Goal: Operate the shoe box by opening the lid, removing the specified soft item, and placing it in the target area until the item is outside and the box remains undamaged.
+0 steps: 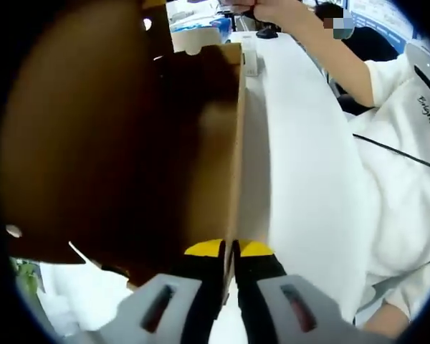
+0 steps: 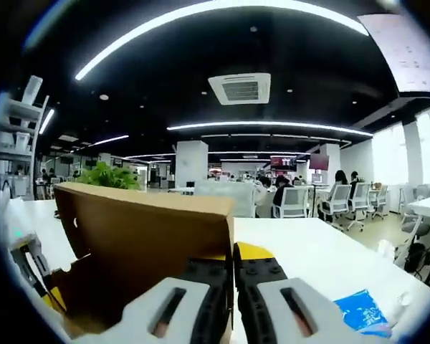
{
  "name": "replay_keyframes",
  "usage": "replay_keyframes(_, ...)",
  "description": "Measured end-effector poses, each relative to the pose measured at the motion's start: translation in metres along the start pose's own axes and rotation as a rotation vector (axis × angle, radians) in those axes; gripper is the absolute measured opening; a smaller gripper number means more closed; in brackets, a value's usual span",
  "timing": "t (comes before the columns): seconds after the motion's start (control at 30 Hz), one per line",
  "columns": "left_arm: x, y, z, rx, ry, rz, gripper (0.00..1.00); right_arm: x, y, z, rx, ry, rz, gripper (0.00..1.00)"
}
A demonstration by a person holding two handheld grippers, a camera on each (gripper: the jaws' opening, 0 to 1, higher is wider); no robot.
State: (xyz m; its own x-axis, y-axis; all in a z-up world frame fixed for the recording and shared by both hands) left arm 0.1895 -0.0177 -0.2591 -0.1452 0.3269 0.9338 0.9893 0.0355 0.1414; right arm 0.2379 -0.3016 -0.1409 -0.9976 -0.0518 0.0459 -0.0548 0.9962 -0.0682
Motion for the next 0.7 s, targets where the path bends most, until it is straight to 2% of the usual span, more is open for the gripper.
replay_keyframes(0.13, -0.001, 0.0, -0.001, -0.019, -0.013, -0.031, 0.07, 0.004, 0.006, 0.004, 0.022, 0.025, -0.004, 0.0)
replay_keyframes(0.2, -0.001, 0.002, -0.002, 0.0, -0.01, -0.028, 0.07, 0.007, 0.01, 0.009, 0.038, 0.038, 0.0, 0.0)
replay_keyframes(0.4, 0.0, 0.004, 0.002, 0.001, -0.015, -0.038, 0.08, 0.019, 0.01, 0.012, 0.045, 0.008, 0.016, 0.0)
replay_keyframes(0.57, -0.001, 0.002, 0.001, -0.005, -0.012, -0.109, 0.11, 0.021, 0.012, 0.015, 0.037, -0.008, 0.014, 0.0)
replay_keyframes(0.67, -0.001, 0.002, 0.001, -0.007, -0.042, -0.152, 0.13, 0.02, 0.013, 0.022, 0.049, 0.006, 0.004, 0.0)
replay_keyframes(0.7, -0.001, 0.003, 0.001, -0.018, -0.065, -0.172, 0.13, 0.022, 0.014, 0.026, 0.029, 0.006, -0.005, 0.0)
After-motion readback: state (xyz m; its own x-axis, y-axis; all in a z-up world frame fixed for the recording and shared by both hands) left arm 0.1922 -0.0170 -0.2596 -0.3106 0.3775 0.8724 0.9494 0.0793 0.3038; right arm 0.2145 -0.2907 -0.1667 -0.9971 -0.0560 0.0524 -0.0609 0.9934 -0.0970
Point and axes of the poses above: the point that each gripper's makers call its tool centre point, and the gripper's own axes: x roughly backward along the fingers, y roughly to its left, z roughly out of its underside, the point moved 6 cm from there along x, roughly backward along the fingers, and after that the axes turned 5 degrees about y, right-handed, at the moved point
